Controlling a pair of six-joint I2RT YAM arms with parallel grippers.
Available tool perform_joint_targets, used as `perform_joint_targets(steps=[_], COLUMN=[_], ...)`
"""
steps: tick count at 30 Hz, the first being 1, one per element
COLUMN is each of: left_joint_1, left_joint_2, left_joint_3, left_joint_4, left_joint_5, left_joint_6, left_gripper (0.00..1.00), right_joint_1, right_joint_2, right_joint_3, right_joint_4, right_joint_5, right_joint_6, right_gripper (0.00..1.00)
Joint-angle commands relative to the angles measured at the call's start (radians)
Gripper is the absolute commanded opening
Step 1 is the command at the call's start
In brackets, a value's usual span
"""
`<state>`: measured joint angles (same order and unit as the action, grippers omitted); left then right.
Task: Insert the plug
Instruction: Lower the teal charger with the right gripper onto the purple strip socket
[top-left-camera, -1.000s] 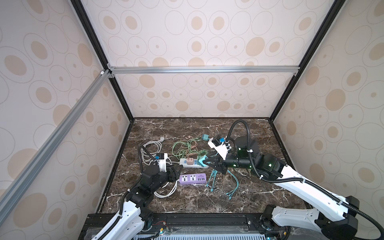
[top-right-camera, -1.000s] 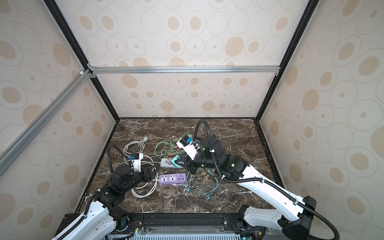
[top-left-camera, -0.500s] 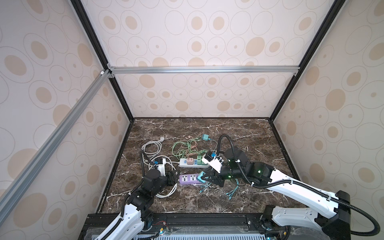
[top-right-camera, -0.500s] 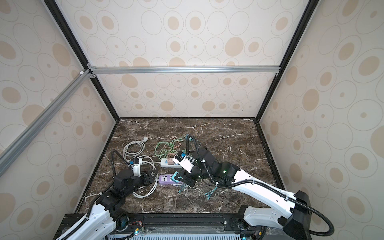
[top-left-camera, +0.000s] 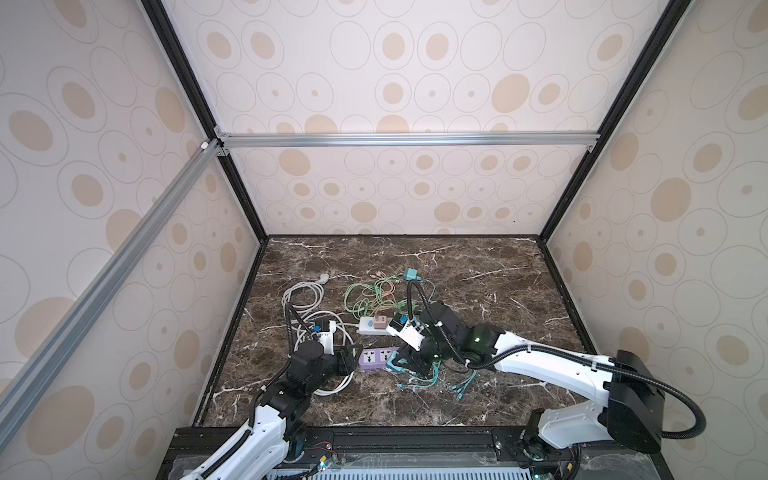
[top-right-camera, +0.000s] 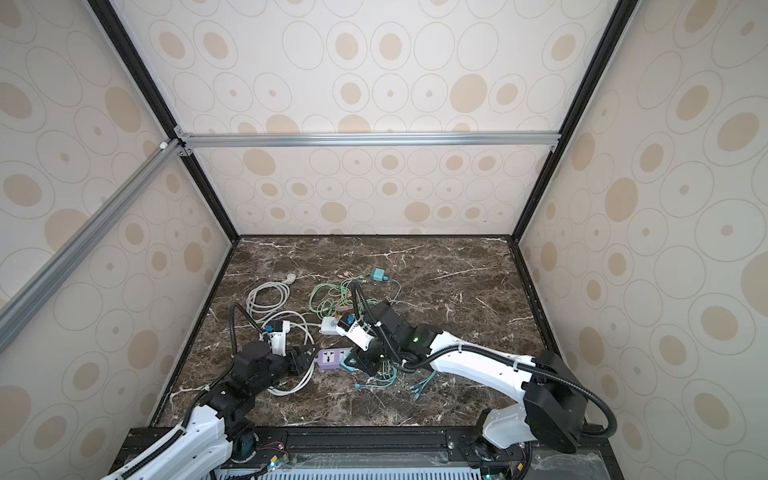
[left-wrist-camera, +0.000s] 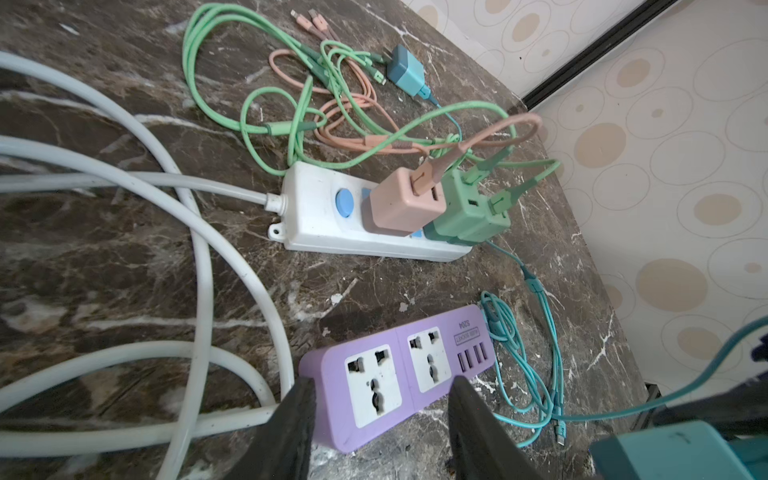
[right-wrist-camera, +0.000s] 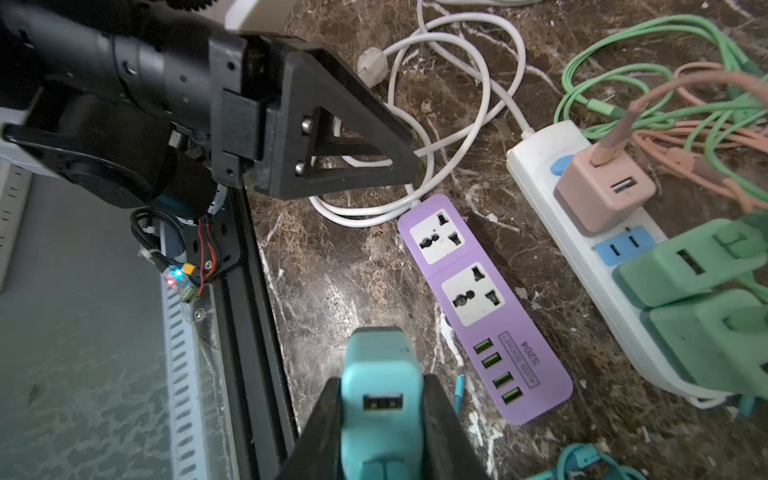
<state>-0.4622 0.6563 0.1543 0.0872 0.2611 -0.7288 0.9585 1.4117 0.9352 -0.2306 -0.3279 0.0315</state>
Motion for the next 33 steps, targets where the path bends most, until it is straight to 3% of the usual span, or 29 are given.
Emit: perform_joint_targets(steps=[1,13,20,33], left_joint_1=[-0.002,-0.003,-0.002,-0.003], left_joint_2=[0.039,0.172,0.163,0.203], left_joint_3=[-0.007,-0.031,-0.028,-0.057], left_joint_4=[0.083,0.152,0.101,0.146], left_joint_5=[0.047,0.072,0.032,0.062], left_joint_6=[-0.015,0.005,0.018,0.037], left_gripper=[0.49,0.41,0.33,0.23], right_joint_1=[0.007,0.053,0.060,0.061], right_joint_2=[0.052,0.186,0.253,0.373], right_joint_3=[0.022,0.112,0.180,0.318], right_joint_4=[0.050,0.058,0.042,-0.027], right_joint_5=[0.029,0.120,0.134,0.176], right_joint_6=[-0.058,-0.154,-0.226,-0.354], right_gripper=[0.00,0.00,0.00,0.00])
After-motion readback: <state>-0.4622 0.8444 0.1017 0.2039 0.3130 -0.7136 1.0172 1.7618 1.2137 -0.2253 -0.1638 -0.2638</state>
